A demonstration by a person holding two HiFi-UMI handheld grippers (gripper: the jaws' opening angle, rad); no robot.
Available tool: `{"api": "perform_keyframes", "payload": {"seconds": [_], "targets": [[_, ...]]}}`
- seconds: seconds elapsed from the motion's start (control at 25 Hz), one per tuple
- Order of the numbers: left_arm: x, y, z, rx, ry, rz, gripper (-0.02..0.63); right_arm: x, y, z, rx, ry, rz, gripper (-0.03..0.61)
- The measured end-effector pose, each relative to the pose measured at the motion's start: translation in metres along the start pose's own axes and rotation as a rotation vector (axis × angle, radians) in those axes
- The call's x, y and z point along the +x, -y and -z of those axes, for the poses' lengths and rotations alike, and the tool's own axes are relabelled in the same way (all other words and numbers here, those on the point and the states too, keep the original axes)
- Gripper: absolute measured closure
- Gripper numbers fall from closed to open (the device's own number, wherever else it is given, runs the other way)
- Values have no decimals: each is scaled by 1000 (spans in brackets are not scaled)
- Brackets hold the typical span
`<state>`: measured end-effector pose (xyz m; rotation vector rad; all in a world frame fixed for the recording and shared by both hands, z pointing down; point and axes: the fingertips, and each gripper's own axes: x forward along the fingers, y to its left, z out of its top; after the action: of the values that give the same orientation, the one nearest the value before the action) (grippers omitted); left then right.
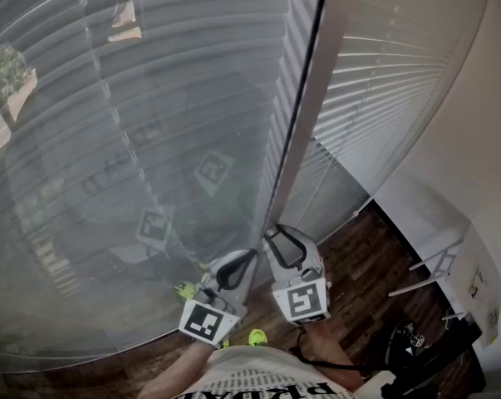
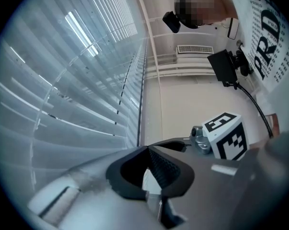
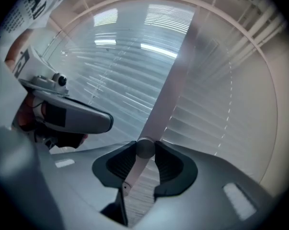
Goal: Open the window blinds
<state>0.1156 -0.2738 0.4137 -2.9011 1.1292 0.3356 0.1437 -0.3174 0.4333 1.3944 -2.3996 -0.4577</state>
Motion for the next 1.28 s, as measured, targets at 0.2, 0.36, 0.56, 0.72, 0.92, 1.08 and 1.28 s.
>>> {"api": "perform_keyframes", "payload": {"seconds": [0.2,0.36,0.56,0.72,0.92,1.08,1.28], "targets": [[-3,2,0,1,0,8,623,-2,1,1,175,44,-2,456],[-3,1,-1,-3,-3,12,623,-1,3,3,300,61,-4,456],[-5,1,-1,-6,-4,18,623,-2,5,5,452,82,-2,456],[-5,1,-2,-3,-2,20,623,-2,6,5,574,109,-1,456],[-5,1,-1,-5,-5,21,623,-2,7,6,611,117,6,456],[-5,1,-1,-7,-5,22,623,-2,7,6,600,114,9,456],[-4,-1,-1,-8,-6,20,623,0,8,7,536,99,0,456]]}}
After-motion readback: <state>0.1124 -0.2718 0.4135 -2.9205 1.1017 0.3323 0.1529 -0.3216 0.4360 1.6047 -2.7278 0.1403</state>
